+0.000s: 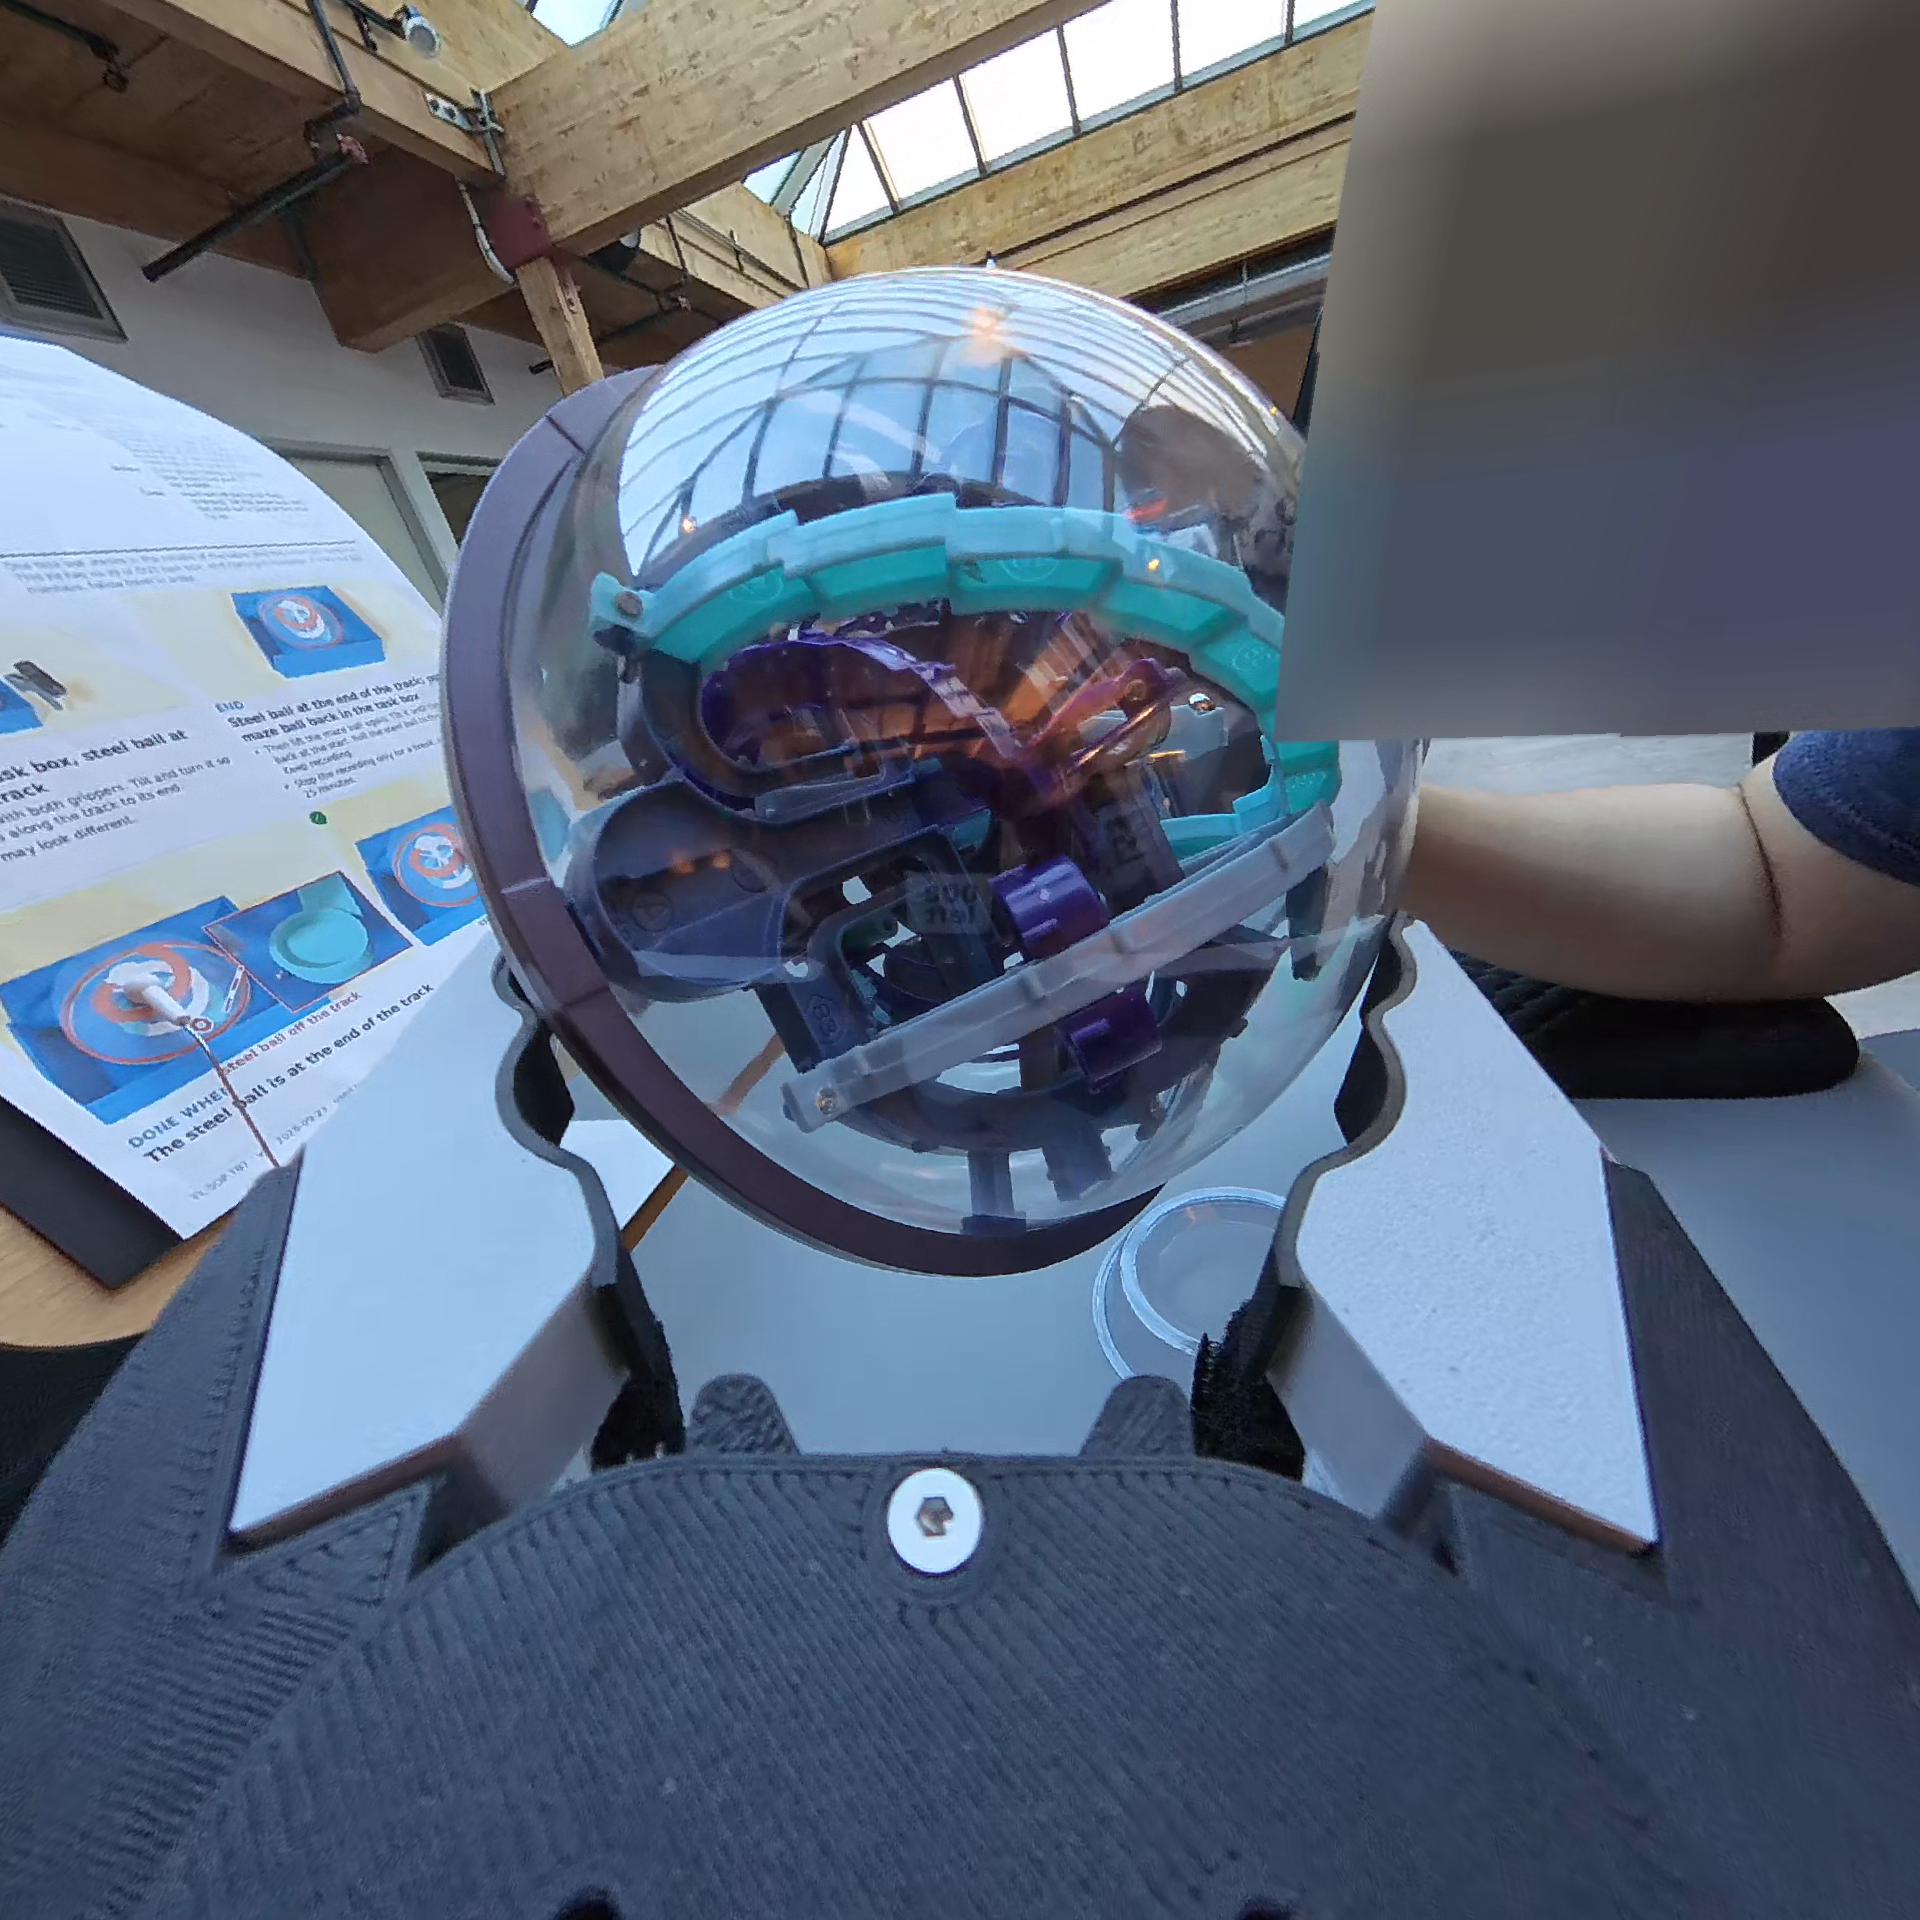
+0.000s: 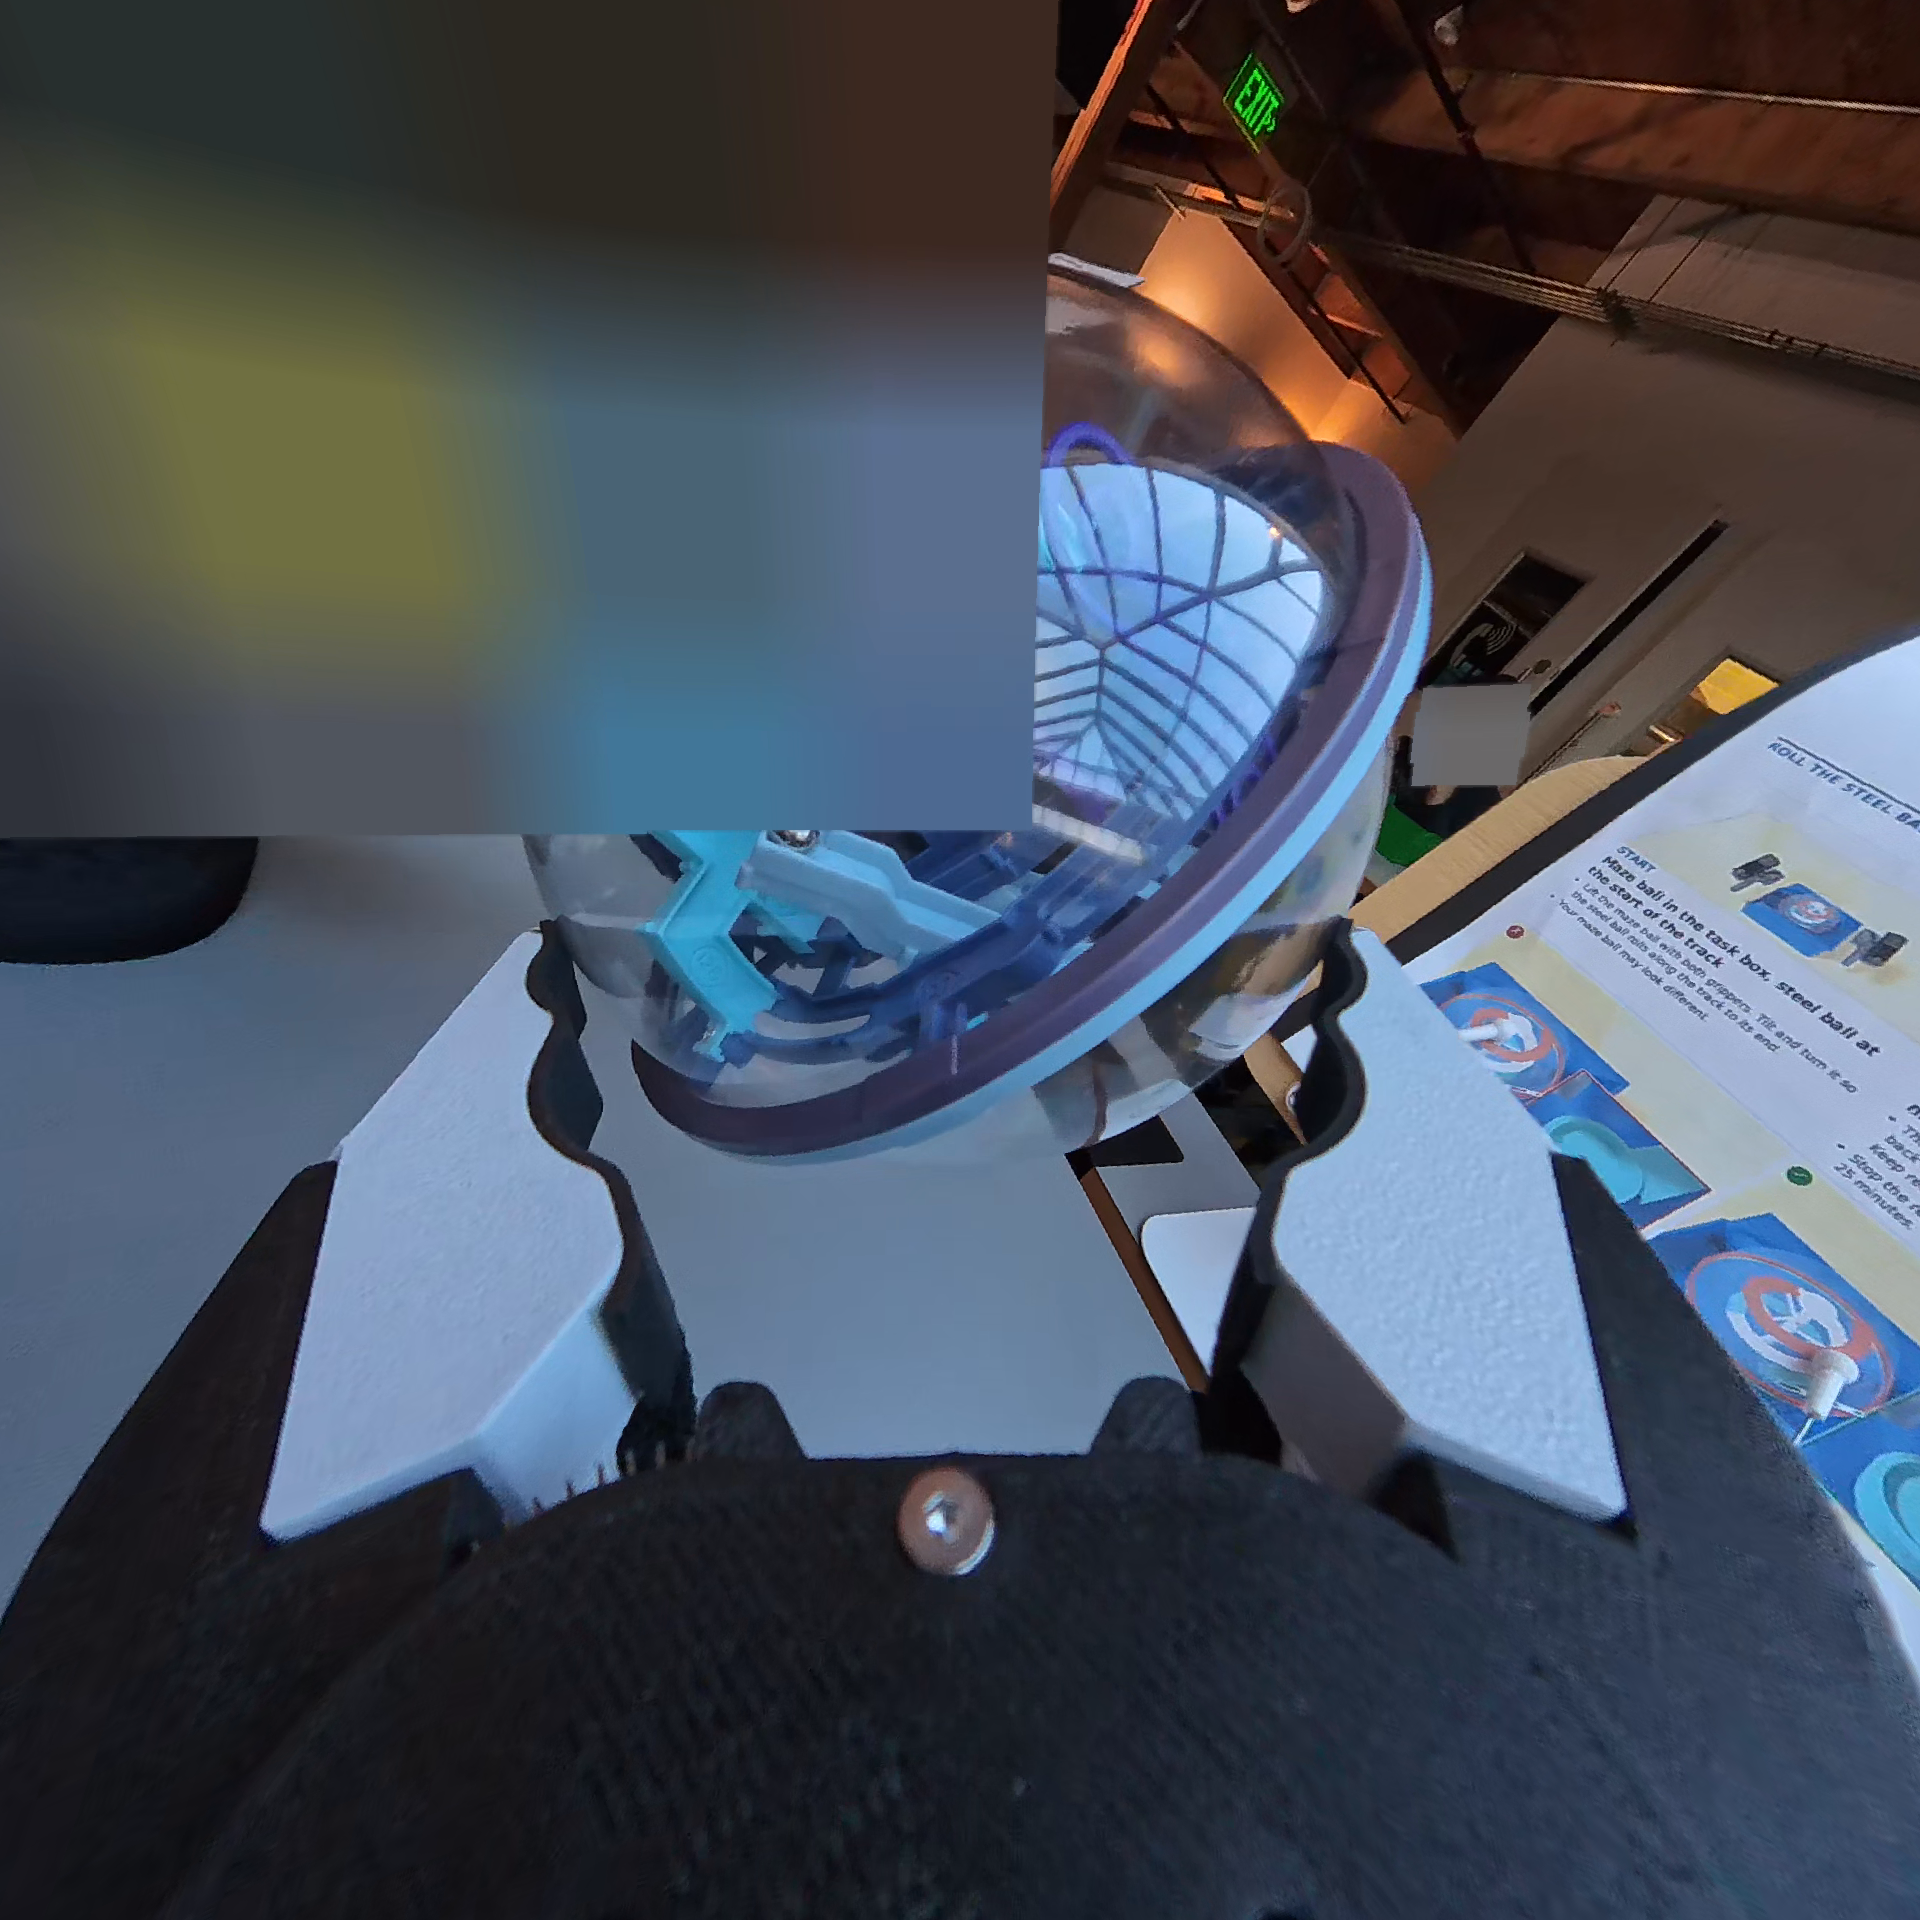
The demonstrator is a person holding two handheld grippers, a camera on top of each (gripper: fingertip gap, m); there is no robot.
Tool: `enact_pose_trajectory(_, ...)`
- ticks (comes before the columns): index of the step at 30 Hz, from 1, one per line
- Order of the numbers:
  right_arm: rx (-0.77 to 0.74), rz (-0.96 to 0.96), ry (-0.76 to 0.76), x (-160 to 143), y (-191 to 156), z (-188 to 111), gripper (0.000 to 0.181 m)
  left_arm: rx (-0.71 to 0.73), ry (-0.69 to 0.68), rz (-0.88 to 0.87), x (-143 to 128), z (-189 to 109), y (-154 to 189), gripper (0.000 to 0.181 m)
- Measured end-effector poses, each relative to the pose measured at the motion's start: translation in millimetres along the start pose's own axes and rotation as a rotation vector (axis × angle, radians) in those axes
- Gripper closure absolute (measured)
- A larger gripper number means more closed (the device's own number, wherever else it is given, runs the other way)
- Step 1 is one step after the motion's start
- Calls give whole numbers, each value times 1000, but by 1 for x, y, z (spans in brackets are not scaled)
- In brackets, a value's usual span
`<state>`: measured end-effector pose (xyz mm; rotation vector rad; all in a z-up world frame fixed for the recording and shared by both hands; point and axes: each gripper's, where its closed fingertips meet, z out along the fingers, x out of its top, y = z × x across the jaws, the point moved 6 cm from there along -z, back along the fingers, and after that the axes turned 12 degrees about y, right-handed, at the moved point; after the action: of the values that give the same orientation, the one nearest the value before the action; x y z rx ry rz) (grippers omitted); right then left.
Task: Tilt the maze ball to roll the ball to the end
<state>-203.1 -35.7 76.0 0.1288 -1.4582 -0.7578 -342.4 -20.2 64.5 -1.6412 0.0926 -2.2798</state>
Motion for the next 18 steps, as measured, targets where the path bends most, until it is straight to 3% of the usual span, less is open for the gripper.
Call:
enact_pose_trajectory(7,-26,-2,-6,9,-5,-1,43,-35,31,-53,2,0,2,31)
enact_pose_trajectory(18,-98,5,-52,21,-20,-33,43,-124,74,-174,-11,18,23,31)
